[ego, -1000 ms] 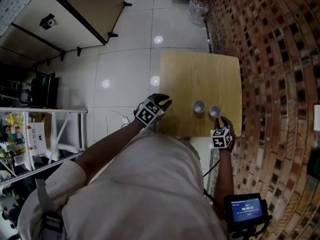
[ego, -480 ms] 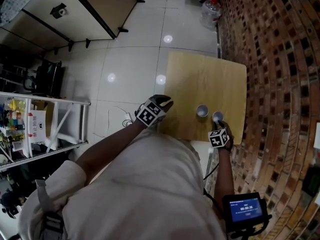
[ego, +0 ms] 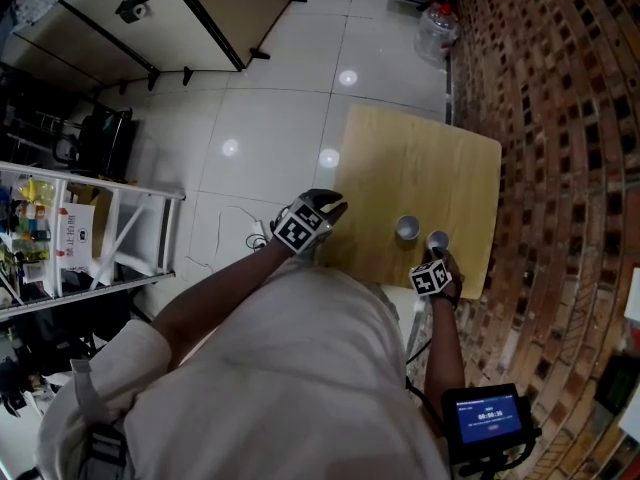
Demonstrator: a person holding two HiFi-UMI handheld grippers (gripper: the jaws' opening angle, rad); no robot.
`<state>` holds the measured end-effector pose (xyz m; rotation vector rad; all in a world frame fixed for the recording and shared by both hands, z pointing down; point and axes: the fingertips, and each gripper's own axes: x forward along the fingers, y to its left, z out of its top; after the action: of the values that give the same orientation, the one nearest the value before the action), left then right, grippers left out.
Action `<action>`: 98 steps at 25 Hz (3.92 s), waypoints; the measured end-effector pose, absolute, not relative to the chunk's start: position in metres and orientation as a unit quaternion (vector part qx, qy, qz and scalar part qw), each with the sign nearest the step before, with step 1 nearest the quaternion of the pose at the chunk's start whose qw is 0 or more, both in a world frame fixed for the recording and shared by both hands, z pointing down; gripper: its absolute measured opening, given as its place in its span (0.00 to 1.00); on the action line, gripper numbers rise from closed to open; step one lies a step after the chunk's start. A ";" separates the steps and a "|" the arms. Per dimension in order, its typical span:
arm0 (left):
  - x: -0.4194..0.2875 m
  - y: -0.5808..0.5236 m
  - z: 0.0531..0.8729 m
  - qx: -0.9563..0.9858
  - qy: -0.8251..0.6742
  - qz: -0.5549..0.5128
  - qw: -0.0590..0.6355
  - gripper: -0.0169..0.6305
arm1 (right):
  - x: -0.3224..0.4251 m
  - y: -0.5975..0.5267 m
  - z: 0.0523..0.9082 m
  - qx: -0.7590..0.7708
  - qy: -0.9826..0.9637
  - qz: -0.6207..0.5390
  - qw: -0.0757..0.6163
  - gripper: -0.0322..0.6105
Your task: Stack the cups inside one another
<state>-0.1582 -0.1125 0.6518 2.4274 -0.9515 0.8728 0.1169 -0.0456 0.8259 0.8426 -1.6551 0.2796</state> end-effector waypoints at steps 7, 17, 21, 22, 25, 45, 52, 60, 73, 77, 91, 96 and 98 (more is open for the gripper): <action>-0.167 -0.111 0.652 0.861 -0.350 0.313 0.196 0.16 | 0.117 -0.047 0.837 0.354 -0.705 0.109 0.605 0.11; -0.163 -0.107 0.653 0.864 -0.344 0.312 0.196 0.16 | 0.116 -0.051 0.806 0.390 -0.716 0.113 0.568 0.07; -0.162 -0.105 0.654 0.865 -0.340 0.311 0.197 0.16 | 0.104 -0.060 0.772 0.402 -0.731 0.097 0.543 0.07; -0.163 -0.105 0.654 0.865 -0.340 0.311 0.198 0.16 | 0.099 -0.061 0.765 0.402 -0.734 0.092 0.539 0.07; -0.164 -0.103 0.656 0.866 -0.338 0.310 0.201 0.16 | 0.087 -0.066 0.746 0.399 -0.744 0.077 0.531 0.07; -0.174 -0.104 0.658 0.868 -0.338 0.295 0.212 0.16 | 0.012 -0.057 0.741 0.279 -0.773 0.063 0.567 0.07; -0.179 -0.105 0.660 0.867 -0.340 0.293 0.216 0.16 | 0.006 -0.057 0.765 0.253 -0.761 0.068 0.594 0.07; -0.179 -0.106 0.664 0.869 -0.333 0.296 0.217 0.16 | 0.008 -0.061 0.791 0.255 -0.755 0.092 0.597 0.12; -0.164 -0.097 0.664 0.877 -0.301 0.314 0.203 0.16 | 0.017 -0.046 0.794 0.318 -0.763 0.124 0.550 0.17; -0.155 -0.097 0.660 0.879 -0.295 0.321 0.193 0.16 | 0.027 -0.050 0.779 0.367 -0.768 0.150 0.502 0.17; -0.087 -0.109 0.638 0.873 -0.361 0.271 0.183 0.17 | 0.124 -0.039 0.657 0.508 -0.810 0.163 0.243 0.25; -0.078 -0.096 0.646 0.864 -0.382 0.253 0.206 0.20 | 0.169 -0.028 0.645 0.537 -0.805 0.155 0.198 0.30; -0.079 -0.093 0.651 0.858 -0.392 0.253 0.213 0.21 | 0.182 -0.025 0.646 0.541 -0.803 0.158 0.193 0.30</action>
<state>-0.0788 -0.0930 0.6509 2.3826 -1.0875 0.7032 0.1818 -0.0245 0.6460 1.5185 -2.2534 0.4439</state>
